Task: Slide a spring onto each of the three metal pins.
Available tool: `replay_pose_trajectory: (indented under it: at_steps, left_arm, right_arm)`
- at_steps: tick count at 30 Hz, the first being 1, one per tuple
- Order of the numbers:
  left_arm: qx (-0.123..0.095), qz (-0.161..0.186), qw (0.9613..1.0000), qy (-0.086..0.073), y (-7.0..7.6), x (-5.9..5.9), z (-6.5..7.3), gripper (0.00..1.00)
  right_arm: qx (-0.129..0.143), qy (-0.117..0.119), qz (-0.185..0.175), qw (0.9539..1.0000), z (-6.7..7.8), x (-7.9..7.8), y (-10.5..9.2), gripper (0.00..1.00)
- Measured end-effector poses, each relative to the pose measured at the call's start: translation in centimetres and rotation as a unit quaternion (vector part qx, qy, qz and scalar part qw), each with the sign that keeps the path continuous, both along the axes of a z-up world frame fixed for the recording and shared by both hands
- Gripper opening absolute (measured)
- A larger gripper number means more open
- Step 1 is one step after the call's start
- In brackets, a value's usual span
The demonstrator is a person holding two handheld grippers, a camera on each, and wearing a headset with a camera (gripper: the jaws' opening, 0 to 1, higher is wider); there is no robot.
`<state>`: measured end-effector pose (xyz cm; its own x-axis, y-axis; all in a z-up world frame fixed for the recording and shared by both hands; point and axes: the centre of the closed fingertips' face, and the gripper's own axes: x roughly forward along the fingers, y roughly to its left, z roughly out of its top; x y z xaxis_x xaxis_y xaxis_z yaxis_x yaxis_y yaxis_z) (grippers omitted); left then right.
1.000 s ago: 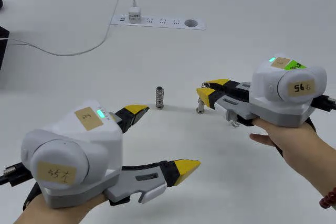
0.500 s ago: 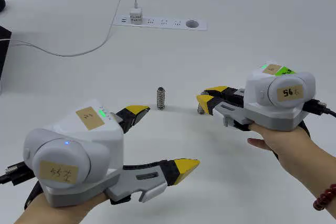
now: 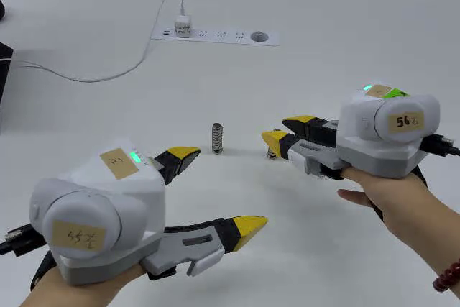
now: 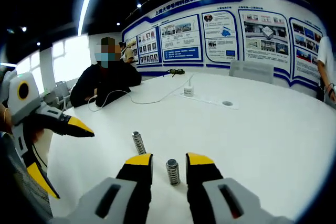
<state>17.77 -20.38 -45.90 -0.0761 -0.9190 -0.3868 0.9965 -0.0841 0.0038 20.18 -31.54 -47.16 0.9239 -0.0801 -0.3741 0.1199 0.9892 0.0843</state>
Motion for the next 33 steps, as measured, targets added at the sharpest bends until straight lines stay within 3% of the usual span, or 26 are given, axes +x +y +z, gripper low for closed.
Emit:
replay_pose_trajectory:
  at_steps: [14,30,33]
  left_arm:
    - [-0.008,0.003,1.0000,0.004,-1.4,-0.2,0.4,0.65]
    - [-0.005,-0.031,0.9995,-0.002,-5.3,-2.9,-0.6,0.57]
    - [-0.005,-0.029,0.9996,0.004,-6.3,-3.3,-0.9,0.54]
  right_arm:
    - [0.031,-0.027,-0.031,0.9987,3.6,-2.5,-0.5,0.42]
    - [0.042,-0.039,-0.050,0.9971,5.9,-6.1,-0.6,0.53]
    - [0.042,-0.041,-0.051,0.9969,6.0,-6.8,-0.7,0.53]
